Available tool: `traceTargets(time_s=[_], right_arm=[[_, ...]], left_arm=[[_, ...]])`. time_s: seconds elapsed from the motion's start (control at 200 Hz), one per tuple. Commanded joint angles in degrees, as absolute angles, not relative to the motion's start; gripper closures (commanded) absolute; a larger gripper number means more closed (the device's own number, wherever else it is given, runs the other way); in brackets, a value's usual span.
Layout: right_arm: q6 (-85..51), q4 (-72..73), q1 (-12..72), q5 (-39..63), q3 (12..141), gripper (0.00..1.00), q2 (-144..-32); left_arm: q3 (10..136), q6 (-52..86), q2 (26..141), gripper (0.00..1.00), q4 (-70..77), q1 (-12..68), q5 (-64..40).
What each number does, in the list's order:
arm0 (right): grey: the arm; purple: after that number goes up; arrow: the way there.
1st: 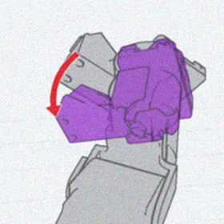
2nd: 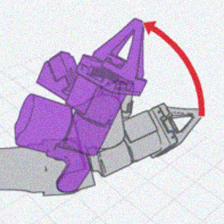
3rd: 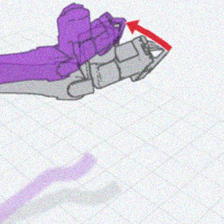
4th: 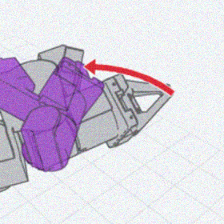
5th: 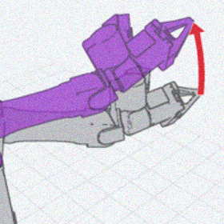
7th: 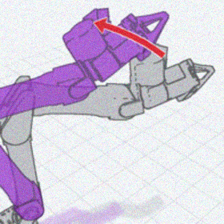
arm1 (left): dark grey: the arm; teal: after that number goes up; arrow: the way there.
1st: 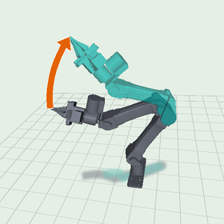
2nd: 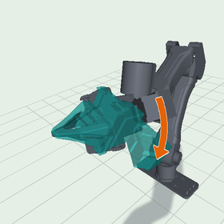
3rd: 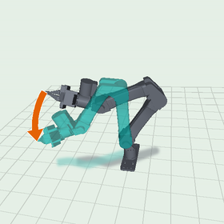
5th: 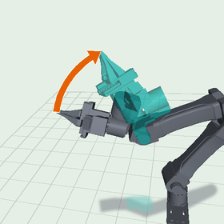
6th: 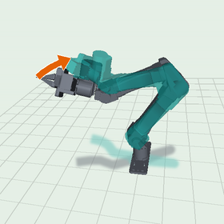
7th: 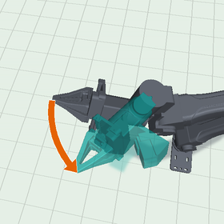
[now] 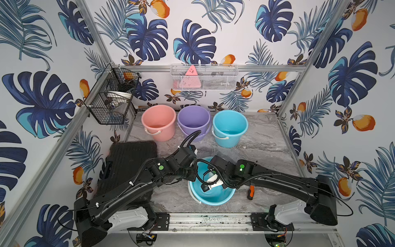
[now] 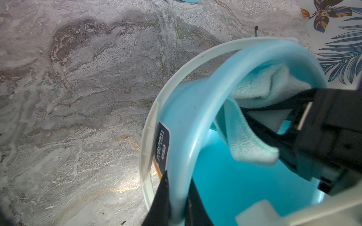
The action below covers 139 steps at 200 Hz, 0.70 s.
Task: Wipe the inside of the bucket with a cloth
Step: Wipe the dirt from the bucket.
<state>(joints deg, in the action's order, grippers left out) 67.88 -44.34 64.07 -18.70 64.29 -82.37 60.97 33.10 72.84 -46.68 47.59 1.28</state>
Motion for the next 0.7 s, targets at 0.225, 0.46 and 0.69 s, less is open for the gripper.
traceTargets(time_s=[0.225, 0.46, 0.69], right_arm=[[65.31, -27.35, 62.77, -13.07, 55.79, 1.0, -88.6], [60.93, -17.49, 62.08, -8.44, 51.17, 1.0, -90.05], [57.89, -25.42, 61.61, -6.76, 54.1, 1.0, -85.9]], left_arm=[[61.52, 33.37, 72.9, 1.0, -45.37, 47.79, 1.05], [61.46, 33.4, 72.84, 1.0, -45.53, 47.83, 1.23], [61.27, 33.56, 72.69, 1.0, -45.32, 47.89, 1.14]])
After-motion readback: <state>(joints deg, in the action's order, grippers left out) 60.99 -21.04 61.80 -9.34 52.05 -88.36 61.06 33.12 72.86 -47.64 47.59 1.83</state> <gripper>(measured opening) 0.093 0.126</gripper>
